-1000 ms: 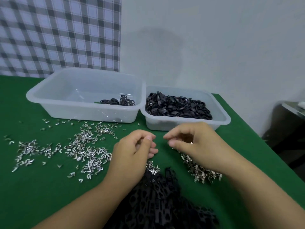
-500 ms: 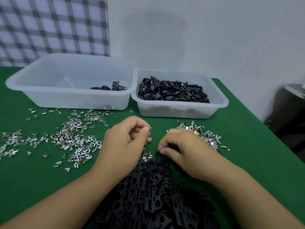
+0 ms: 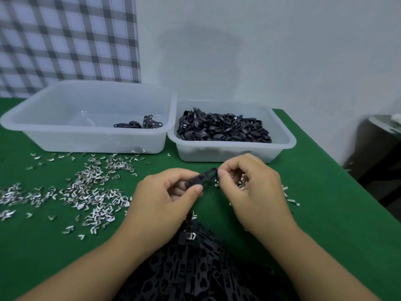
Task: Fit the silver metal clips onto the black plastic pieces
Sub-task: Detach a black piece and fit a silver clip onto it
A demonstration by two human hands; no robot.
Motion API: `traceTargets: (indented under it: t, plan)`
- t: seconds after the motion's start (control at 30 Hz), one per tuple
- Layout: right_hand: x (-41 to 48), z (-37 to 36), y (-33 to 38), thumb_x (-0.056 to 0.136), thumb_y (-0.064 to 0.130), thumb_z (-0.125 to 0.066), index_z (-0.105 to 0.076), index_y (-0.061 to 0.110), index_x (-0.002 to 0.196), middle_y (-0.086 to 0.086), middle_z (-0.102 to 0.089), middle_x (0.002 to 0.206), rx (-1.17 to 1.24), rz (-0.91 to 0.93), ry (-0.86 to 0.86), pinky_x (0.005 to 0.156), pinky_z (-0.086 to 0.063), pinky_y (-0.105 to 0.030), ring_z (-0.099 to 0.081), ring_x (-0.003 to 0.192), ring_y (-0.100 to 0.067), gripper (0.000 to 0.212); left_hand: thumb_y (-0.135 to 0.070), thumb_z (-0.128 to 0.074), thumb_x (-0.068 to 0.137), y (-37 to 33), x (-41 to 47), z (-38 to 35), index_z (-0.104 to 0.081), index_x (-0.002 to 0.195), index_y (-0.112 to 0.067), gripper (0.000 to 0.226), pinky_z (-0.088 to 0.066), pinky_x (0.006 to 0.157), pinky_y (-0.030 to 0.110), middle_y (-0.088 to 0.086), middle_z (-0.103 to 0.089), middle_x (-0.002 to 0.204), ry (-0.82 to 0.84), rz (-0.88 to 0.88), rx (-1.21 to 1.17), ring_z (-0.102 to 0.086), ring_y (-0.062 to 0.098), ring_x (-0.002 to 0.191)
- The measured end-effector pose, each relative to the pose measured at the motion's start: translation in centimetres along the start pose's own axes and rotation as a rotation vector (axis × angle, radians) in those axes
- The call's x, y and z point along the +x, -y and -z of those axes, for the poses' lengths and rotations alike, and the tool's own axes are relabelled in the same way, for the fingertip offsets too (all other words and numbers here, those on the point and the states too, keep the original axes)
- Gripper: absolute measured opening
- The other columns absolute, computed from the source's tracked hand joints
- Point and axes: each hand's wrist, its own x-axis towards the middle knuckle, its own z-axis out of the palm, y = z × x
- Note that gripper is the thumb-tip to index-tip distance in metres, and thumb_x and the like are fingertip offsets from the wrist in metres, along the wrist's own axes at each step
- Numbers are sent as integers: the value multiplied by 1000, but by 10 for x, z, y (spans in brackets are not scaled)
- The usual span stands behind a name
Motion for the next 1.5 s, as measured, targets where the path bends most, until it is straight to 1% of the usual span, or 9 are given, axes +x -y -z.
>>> traceTargets:
  t: [0.17, 0.3, 0.53, 0.67, 0.87, 1.03, 1.23, 1.4, 1.5]
  plan:
    - [13, 20, -15, 85, 15, -63, -68, 29, 78, 9, -59, 62, 112, -184, -76, 50, -39, -10, -48, 54, 1, 16, 0, -59, 88, 8, 5, 3, -70, 91, -25, 27, -56, 63, 20, 5, -69, 66, -55, 77, -154, -70, 13, 65]
    - [19, 18, -20, 87, 17, -61, -71, 29, 92, 19, -60, 82, -128, -188, 246, 57, -37, 0, -52, 69, 12, 17, -4, -53, 92, 11, 5, 3, -69, 93, -30, 30, -55, 62, 18, -4, -66, 62, -63, 86, -149, -68, 12, 62]
    - [37, 2, -14, 87, 17, -62, -71, 27, 101, 8, -68, 98, -319, -71, 449, 86, -48, -26, -59, 92, -9, 19, -5, -53, 92, 13, 6, 4, -72, 90, -32, 32, -55, 61, 20, -5, -65, 60, -68, 87, -141, -66, 11, 62]
    - [42, -2, -13, 84, 19, -66, -70, 22, 89, 9, -68, 81, -301, -99, 520, 67, -47, -17, -58, 70, -2, 7, -7, -53, 92, 14, 6, 4, -71, 89, -36, 34, -55, 62, 22, -5, -65, 61, -66, 92, -136, -67, 11, 63]
    - [41, -4, -14, 87, 16, -60, -61, 21, 77, 13, -57, 72, -325, -57, 564, 53, -34, -13, -48, 62, 1, 11, -8, -54, 91, 14, 6, 4, -71, 89, -36, 34, -56, 63, 25, -5, -65, 62, -71, 93, -129, -67, 11, 63]
    - [35, 5, -15, 88, 20, -61, -68, 26, 84, 14, -63, 84, -263, -89, 443, 60, -43, -10, -56, 70, 1, 10, -8, -53, 91, 13, 6, 4, -71, 88, -35, 33, -55, 62, 21, -4, -67, 64, -90, 103, -142, -67, 11, 63]
    - [29, 12, -11, 81, 27, -67, -64, 23, 71, 11, -63, 72, -322, -100, 444, 50, -38, -9, -54, 62, 1, 12, -8, -53, 92, 12, 6, 4, -71, 88, -35, 33, -55, 63, 22, -5, -67, 63, -90, 111, -143, -68, 11, 64]
    - [29, 6, -5, 82, 21, -63, -68, 21, 80, 7, -64, 82, -455, -29, 480, 76, -50, -30, -56, 82, -13, 5, -7, -53, 92, 11, 5, 4, -70, 89, -33, 31, -56, 63, 22, -6, -66, 62, -92, 104, -132, -67, 10, 63]
    - [29, 2, -5, 84, 19, -56, -67, 21, 83, 3, -64, 87, -555, 59, 449, 80, -47, -33, -53, 90, -18, 11, -6, -53, 92, 11, 5, 4, -70, 90, -32, 31, -56, 63, 23, -7, -66, 61, -95, 111, -130, -67, 10, 63]
